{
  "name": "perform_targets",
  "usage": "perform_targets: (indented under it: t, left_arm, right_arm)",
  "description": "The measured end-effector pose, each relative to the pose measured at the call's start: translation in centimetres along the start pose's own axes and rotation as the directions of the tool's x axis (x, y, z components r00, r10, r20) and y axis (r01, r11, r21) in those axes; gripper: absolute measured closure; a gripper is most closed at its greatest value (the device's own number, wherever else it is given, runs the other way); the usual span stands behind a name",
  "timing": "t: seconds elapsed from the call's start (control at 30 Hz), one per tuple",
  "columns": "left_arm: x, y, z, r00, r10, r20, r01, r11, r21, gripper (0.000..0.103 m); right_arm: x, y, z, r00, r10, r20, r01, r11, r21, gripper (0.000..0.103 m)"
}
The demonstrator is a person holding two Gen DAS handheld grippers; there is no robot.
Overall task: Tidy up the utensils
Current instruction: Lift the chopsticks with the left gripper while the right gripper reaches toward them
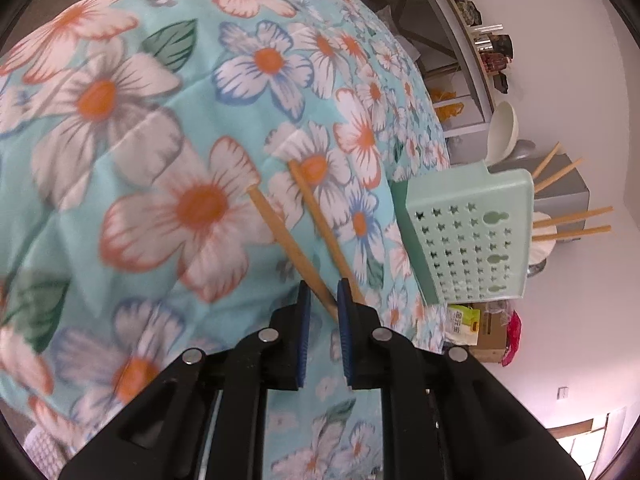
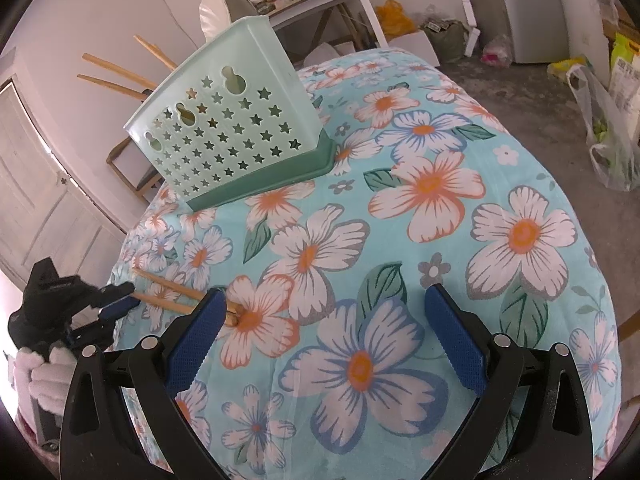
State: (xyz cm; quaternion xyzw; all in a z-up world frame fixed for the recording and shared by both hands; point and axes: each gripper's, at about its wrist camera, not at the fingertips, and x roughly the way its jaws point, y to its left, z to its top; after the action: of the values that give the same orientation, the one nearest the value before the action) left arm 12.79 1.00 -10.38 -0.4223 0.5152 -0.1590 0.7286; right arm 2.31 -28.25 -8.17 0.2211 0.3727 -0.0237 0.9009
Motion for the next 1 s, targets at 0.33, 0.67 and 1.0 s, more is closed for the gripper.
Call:
perform_targets:
  t: [0.33, 0.67, 1.0]
  left_arm:
    - [0.4, 1.1, 0.1, 0.999, -0.035, -0.034, 0.033, 0.997, -0.063, 0.082]
    - [0.8, 1.1, 0.4, 0.999, -0.031, -0.023, 0.028, 0.993, -0.114, 0.079]
    - [0.9, 0.1, -0.2, 0.999, 0.051, 0.017, -0.05, 0.997, -0.062, 0.089]
  right_arm:
    - [0.4, 0.6, 0.0, 1.0, -0.021, -0.005, 0.021, 1.0, -0.013, 0.008]
    - [0.4, 0.5, 0.0, 1.0, -0.021, -0.002, 0.021, 1.0, -0.015, 0.008]
    - [0.4, 0.4, 0.0, 1.0, -0.005, 0.0, 0.005, 1.0, -0.025, 0.008]
